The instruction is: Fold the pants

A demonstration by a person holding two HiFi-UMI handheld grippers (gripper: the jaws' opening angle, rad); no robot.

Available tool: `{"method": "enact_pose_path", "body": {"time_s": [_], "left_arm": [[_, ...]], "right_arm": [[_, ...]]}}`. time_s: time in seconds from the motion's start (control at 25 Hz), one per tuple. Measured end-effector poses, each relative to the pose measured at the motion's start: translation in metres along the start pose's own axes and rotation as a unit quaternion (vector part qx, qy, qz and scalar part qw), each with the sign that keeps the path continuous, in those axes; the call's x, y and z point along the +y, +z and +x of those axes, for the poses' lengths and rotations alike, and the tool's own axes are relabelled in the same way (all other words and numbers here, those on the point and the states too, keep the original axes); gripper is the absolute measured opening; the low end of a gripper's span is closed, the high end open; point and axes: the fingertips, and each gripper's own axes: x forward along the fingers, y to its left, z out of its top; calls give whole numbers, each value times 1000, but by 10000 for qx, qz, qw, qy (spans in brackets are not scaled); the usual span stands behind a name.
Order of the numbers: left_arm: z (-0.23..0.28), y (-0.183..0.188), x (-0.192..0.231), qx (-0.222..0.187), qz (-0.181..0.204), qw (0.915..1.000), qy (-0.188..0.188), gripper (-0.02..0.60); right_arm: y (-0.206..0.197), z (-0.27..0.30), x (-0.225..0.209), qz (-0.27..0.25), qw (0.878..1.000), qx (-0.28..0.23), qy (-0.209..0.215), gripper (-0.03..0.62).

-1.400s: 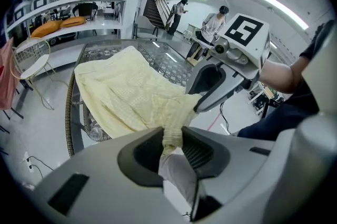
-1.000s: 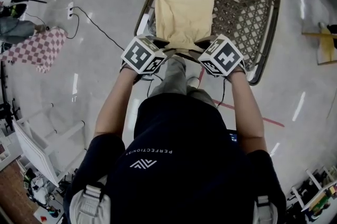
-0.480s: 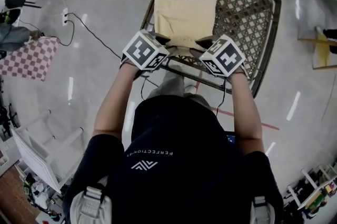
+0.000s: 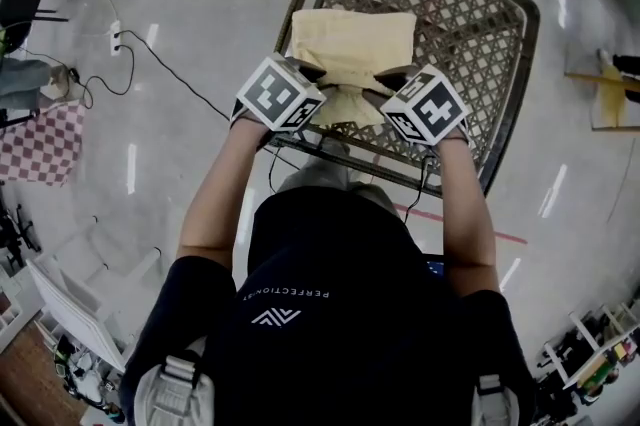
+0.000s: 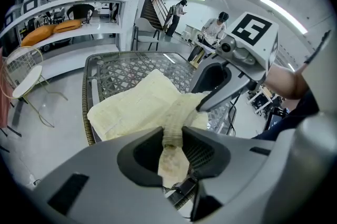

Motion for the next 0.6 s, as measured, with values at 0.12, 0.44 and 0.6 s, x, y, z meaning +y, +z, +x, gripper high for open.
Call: {"method": "enact_pose_path", "body": {"time_s": [0.12, 0.44, 0.6], "left_arm": [[7, 6, 13, 24, 5, 10000, -29, 110], [21, 20, 36, 143, 28, 9998, -95, 112], [26, 23, 45, 118, -36, 9999, -115, 114]], "right_arm": [[4, 6, -14, 50, 10000, 19, -27, 114], [11, 16, -42, 176, 9998, 90, -102, 114], [12, 21, -52, 205, 9996, 135, -154, 114]]}}
